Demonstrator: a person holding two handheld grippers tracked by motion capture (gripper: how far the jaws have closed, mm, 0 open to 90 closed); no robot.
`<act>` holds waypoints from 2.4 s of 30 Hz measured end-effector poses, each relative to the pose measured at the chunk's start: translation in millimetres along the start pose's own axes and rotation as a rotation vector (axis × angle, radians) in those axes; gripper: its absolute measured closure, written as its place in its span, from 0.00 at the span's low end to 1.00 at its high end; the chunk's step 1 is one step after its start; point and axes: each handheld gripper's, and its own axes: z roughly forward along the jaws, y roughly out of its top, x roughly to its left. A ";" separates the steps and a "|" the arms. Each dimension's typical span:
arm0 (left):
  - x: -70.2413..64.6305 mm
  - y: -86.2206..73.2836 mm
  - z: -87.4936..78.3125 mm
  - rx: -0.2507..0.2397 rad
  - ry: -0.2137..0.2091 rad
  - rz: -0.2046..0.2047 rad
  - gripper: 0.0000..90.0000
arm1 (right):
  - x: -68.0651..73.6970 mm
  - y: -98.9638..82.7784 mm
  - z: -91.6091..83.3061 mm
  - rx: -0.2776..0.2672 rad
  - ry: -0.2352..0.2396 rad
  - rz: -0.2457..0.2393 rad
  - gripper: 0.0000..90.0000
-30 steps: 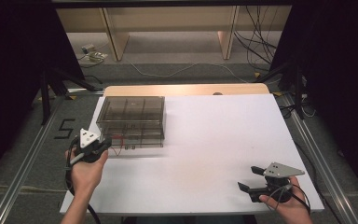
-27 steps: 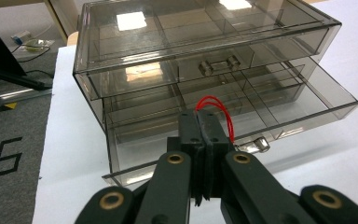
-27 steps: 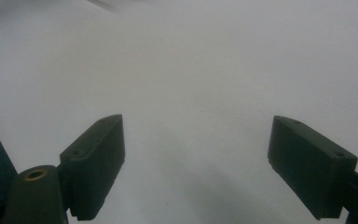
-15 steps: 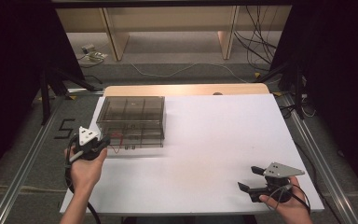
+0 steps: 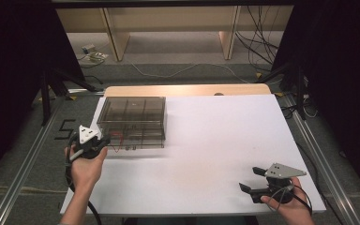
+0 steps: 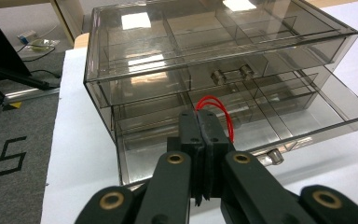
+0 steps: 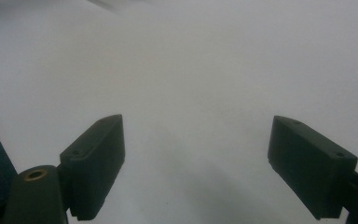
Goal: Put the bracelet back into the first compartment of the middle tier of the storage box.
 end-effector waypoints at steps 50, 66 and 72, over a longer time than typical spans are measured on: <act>11.1 7.6 21.6 -0.021 0.039 -0.008 1.00 | -0.2 -0.2 0.3 0.001 0.002 0.006 0.22; 13.5 1.1 31.4 0.008 0.046 -0.008 1.00 | -0.3 -0.2 0.2 0.002 0.003 0.006 0.22; 13.8 -0.8 34.4 0.022 0.045 -0.007 1.00 | -0.3 -0.2 0.3 0.001 0.003 0.005 0.22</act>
